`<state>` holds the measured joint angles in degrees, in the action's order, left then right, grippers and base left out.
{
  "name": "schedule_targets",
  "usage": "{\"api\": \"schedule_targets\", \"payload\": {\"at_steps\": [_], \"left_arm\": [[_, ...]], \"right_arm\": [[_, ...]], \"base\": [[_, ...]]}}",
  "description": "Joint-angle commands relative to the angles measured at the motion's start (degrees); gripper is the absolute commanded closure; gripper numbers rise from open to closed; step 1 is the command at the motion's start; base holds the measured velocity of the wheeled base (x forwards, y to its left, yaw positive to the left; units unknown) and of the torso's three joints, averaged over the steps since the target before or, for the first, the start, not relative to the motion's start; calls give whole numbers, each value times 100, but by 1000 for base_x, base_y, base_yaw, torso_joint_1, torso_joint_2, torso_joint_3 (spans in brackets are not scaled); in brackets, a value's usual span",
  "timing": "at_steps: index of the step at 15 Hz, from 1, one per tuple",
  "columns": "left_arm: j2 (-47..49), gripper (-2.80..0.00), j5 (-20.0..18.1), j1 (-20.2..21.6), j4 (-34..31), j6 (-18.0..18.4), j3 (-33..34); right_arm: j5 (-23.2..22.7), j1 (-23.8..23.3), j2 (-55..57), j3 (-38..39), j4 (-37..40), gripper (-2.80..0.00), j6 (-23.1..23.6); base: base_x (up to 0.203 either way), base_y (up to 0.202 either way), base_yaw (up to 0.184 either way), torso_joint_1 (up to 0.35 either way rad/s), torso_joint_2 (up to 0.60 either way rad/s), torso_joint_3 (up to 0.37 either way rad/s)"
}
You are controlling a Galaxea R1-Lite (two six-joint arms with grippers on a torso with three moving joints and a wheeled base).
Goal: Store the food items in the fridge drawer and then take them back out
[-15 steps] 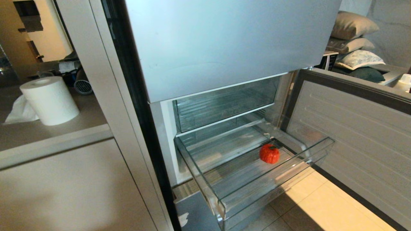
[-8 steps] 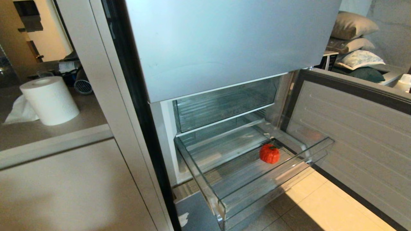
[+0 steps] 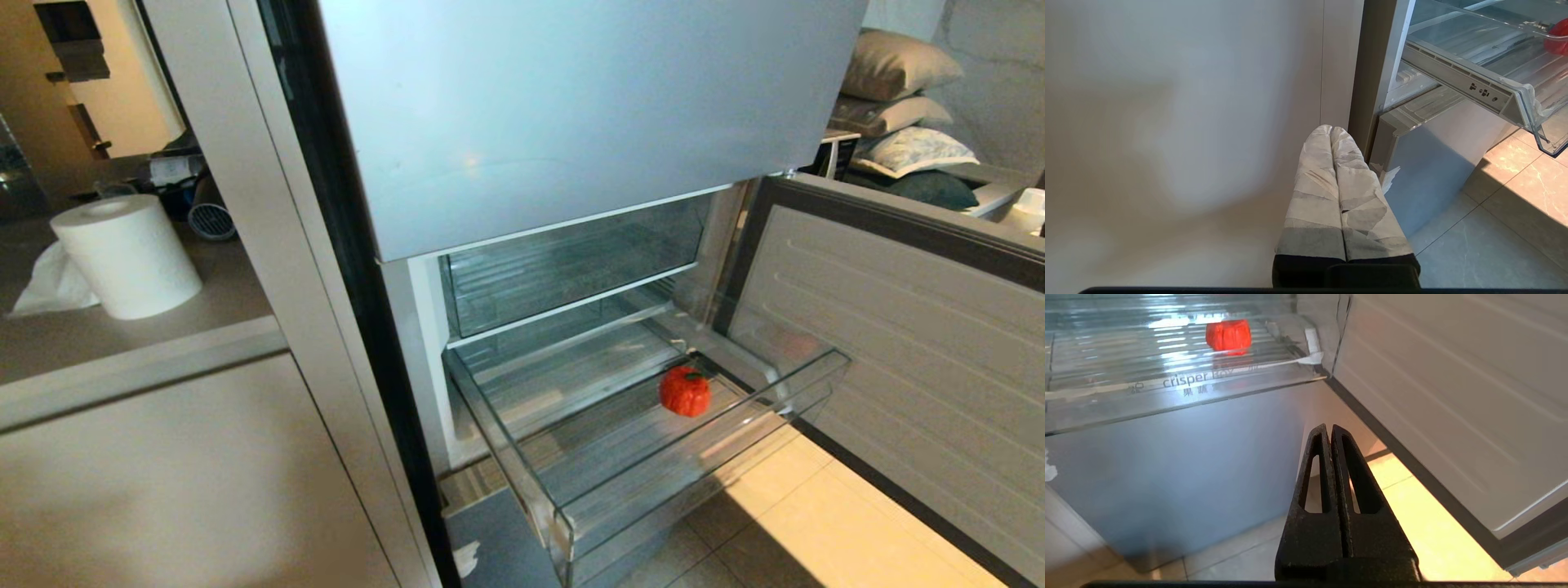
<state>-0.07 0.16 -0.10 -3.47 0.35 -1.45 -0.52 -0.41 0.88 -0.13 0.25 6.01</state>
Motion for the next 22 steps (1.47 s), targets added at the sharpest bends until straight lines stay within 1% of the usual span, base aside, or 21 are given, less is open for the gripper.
{"api": "schedule_targets", "payload": {"at_steps": [1, 5, 10, 11, 12, 14, 15, 16, 17, 19, 20, 22], "left_arm": [[-1, 0, 2, 1, -4, 0, 4], [-1, 0, 2, 1, 4, 0, -4], [-1, 0, 2, 1, -4, 0, -4], [-1, 0, 2, 1, -4, 0, -4], [-1, 0, 2, 1, -4, 0, 0], [-1, 0, 2, 1, -4, 0, 4], [-1, 0, 2, 1, -4, 0, -4], [-1, 0, 2, 1, -4, 8, -1], [-1, 0, 2, 1, -4, 0, -4], [-1, 0, 2, 1, -4, 2, 3], [-1, 0, 2, 1, -4, 0, -4], [-1, 0, 2, 1, -4, 0, 4]], "right_arm": [[0, -2, -79, 21, 36, 0, 23], [8, -2, -79, 13, 36, 0, 5], [-8, -2, -79, 13, 36, 0, -13], [0, -2, -79, 13, 36, 0, -73], [-62, -2, -79, 13, 36, 0, -51], [-5, -2, 15, -25, -4, 0, -53], [50, -6, 255, -158, -98, 0, -114], [272, -12, 567, -412, -235, 0, -289], [575, -39, 938, -738, -339, 0, -566], [1118, -283, 1817, -1717, -446, 0, -1231], [1245, -527, 2252, -2162, -471, 0, -1430], [1372, -1341, 3217, -3095, -502, 0, -1637]], "base": [[0, 0, 0, 0, 0, 0], [-2, -1, -12, 2, 1, 0], [-1, 4, -156, 4, 2, 3], [1, 8, -103, 0, 2, 3], [0, 0, 0, 0, 0, 0], [0, 0, 0, 0, 0, 0], [0, 0, 0, 0, 0, 0], [0, 0, 0, 0, 0, 0], [0, 0, 0, 0, 0, 0], [0, 0, 0, 0, 0, 0], [0, 0, 0, 0, 0, 0], [0, 0, 0, 0, 0, 0]]}}
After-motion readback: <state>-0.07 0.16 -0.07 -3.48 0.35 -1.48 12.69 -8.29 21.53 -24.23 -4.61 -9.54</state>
